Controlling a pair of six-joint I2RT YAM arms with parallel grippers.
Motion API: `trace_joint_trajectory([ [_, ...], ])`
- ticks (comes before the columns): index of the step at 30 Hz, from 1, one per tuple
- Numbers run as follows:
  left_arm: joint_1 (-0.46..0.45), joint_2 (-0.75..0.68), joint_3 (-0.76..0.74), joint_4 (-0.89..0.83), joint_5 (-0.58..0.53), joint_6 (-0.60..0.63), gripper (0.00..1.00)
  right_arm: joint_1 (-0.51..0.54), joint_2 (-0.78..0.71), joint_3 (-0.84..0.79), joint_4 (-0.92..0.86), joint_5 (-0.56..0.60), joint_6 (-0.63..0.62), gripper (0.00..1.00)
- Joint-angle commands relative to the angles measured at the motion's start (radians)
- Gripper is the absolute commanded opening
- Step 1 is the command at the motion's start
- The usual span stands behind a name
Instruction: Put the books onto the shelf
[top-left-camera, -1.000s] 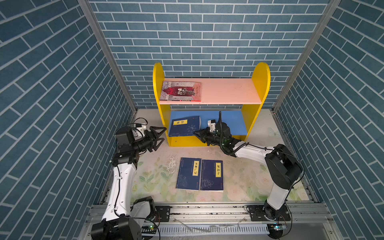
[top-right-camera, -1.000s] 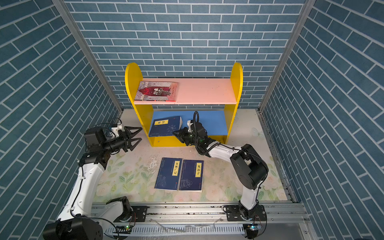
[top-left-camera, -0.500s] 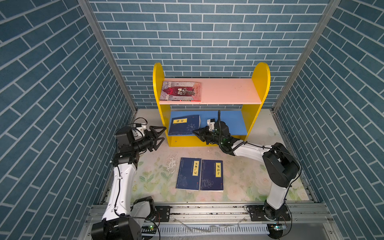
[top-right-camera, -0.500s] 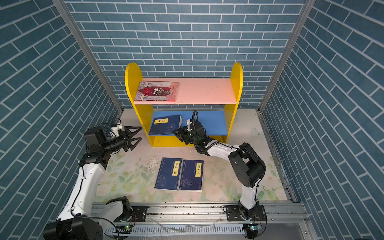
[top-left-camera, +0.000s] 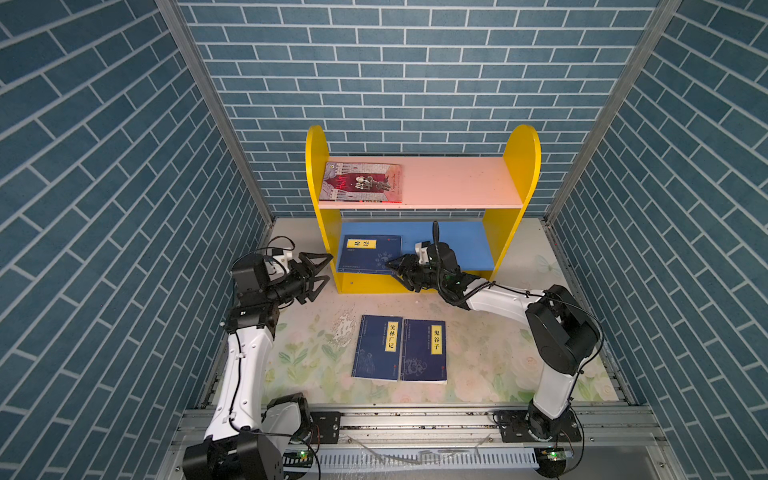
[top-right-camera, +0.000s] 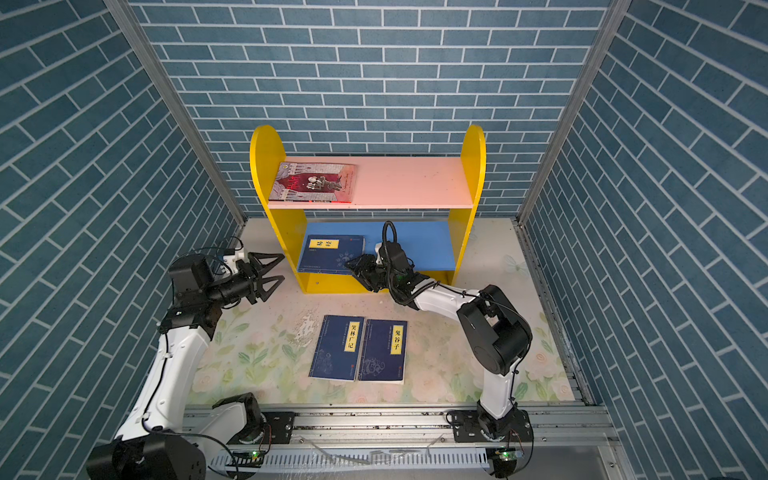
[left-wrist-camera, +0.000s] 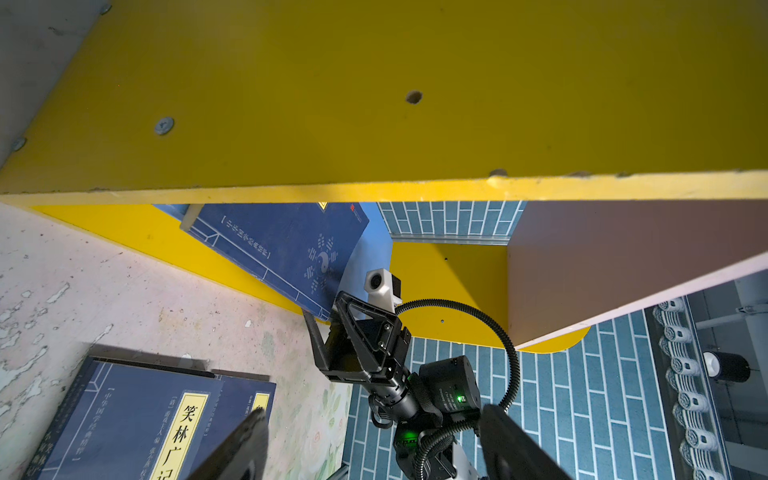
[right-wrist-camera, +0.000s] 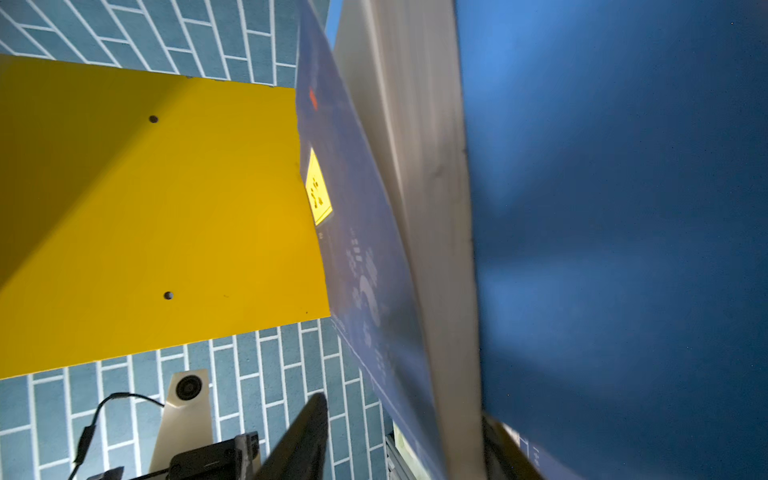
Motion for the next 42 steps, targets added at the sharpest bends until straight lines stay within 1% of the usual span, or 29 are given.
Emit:
trace_joint_trajectory([
  [1,0.006,-0.001,-0.006,0.04,0.017,-0.014,0.81,-0.006,-0.04,0.047,-0.081,-0.005,-0.047,0.56],
  [7,0.006,-0.004,-0.016,0.055,0.017,-0.027,0.81,-0.008,-0.04,0.078,-0.113,-0.004,-0.05,0.55],
  [13,0.006,-0.008,-0.022,0.062,0.019,-0.036,0.81,-0.006,-0.068,0.107,-0.208,0.029,-0.071,0.56],
  [19,0.006,-0.004,-0.026,0.08,0.016,-0.049,0.82,-0.006,-0.092,0.181,-0.436,0.078,-0.111,0.57],
  [25,0.006,-0.006,-0.032,0.088,0.016,-0.065,0.82,-0.006,-0.101,0.202,-0.561,0.114,-0.119,0.57],
  [28,0.006,-0.008,-0.034,0.092,0.018,-0.067,0.82,-0.006,-0.093,0.214,-0.58,0.107,-0.119,0.57],
  [39,0.008,-0.005,-0.036,0.099,0.016,-0.068,0.82,-0.004,-0.062,0.249,-0.536,0.03,-0.112,0.51],
  [42,0.009,-0.001,-0.034,0.101,0.015,-0.07,0.82,-0.002,-0.045,0.269,-0.54,0.018,-0.113,0.51],
])
